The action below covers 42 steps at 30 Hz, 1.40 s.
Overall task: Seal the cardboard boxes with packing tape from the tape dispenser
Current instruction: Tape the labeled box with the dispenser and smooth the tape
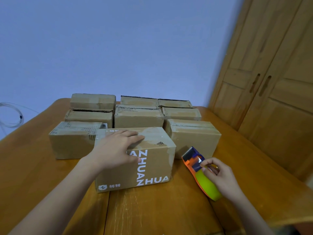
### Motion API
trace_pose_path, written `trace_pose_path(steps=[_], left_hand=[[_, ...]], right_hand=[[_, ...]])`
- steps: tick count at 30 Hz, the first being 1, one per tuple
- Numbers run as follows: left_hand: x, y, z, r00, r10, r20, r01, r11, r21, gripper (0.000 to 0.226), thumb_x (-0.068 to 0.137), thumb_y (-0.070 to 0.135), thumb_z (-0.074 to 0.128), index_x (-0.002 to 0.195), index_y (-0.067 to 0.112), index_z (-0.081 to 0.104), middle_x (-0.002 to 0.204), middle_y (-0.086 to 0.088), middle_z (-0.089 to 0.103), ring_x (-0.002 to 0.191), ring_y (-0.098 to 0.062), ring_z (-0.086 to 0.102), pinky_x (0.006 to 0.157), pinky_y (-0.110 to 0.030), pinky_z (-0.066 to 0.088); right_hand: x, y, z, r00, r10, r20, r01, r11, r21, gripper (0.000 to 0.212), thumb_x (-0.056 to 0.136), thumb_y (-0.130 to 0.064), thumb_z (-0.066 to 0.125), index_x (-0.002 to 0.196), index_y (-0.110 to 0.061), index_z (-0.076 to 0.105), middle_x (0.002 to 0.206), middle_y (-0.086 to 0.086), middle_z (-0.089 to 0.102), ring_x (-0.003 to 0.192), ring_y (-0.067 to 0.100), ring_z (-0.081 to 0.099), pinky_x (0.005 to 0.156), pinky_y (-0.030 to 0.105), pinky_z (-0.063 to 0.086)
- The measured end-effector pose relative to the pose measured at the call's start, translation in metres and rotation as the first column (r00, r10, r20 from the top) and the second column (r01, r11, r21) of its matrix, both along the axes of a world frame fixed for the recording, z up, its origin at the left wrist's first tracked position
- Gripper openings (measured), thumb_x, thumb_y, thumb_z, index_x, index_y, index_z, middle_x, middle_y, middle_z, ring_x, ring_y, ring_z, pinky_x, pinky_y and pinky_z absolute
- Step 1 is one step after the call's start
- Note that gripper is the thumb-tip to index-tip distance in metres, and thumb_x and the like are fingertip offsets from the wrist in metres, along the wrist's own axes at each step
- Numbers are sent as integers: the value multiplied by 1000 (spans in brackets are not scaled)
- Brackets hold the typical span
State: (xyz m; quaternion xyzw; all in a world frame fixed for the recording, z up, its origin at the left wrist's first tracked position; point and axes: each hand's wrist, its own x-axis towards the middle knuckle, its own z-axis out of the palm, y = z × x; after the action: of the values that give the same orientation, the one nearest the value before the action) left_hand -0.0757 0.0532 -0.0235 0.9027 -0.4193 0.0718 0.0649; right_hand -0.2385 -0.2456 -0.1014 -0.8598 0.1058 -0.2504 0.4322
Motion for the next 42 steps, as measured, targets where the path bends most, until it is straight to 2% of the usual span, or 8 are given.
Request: trace_pose_path(steps=[4,12,16,18,21,24,30,42], left_hand=[[3,-1,-2,999,7,42,-8,999,31,75,86,65,50,150,40,19,156,14,24,143,-8,19,112,-32,25],[5,-2,-1,996,15,90,-20,998,58,75,88,64,48,151,39,16,157,13,22,143,-10,20,115,-33,18],[2,-3,-4,994,18,111,-25,998,59,75,89,62,48,151,37,14,158,12,19,145,-10,16,117,-35,12],[2,-2,-3,993,15,118,-23,998,60,75,90,61,48,151,36,15,158,11,20,145,-10,16,117,-35,10],[5,-2,-2,991,11,131,-19,998,61,74,90,60,48,151,36,14,158,12,20,145,-9,17,118,-34,9],[5,-1,-4,992,12,128,-18,999,49,74,90,60,47,152,37,13,158,14,19,145,-8,15,117,-33,9],[3,1,-7,991,2,133,-5,1000,24,74,91,60,44,152,37,10,159,13,15,145,-8,12,117,-31,8],[3,-1,-6,994,-38,101,34,998,43,73,92,55,48,152,34,11,158,11,16,145,-10,13,117,-30,13]], right_hand=[[0,-2,-1,1000,21,-5,-21,1000,-1,18,84,4,66,88,-13,66,96,4,65,95,5,61,83,12,48],[3,-3,2,998,52,20,-51,997,-51,19,82,6,67,86,-13,66,91,-7,62,95,5,60,81,12,47],[7,1,1,999,21,-39,-30,971,-236,25,81,0,70,85,-24,63,93,-12,60,99,5,57,83,16,46],[10,8,2,994,14,-111,-54,931,-362,25,83,-8,71,87,-29,59,101,-18,53,103,3,51,87,14,40],[12,20,0,974,-8,-226,-112,852,-511,22,87,-22,66,99,-33,51,106,-25,40,110,-2,37,84,5,32],[13,27,-4,947,-70,-312,-136,794,-592,25,90,-33,62,109,-34,47,114,-23,35,113,-3,31,87,8,33],[9,20,-5,934,-132,-331,-97,800,-593,43,85,-40,67,118,-32,41,113,-21,34,110,-3,31,91,12,35],[7,-4,2,907,-135,-399,-136,803,-581,45,85,-41,67,122,-31,42,118,-17,37,114,1,33,94,14,32]])
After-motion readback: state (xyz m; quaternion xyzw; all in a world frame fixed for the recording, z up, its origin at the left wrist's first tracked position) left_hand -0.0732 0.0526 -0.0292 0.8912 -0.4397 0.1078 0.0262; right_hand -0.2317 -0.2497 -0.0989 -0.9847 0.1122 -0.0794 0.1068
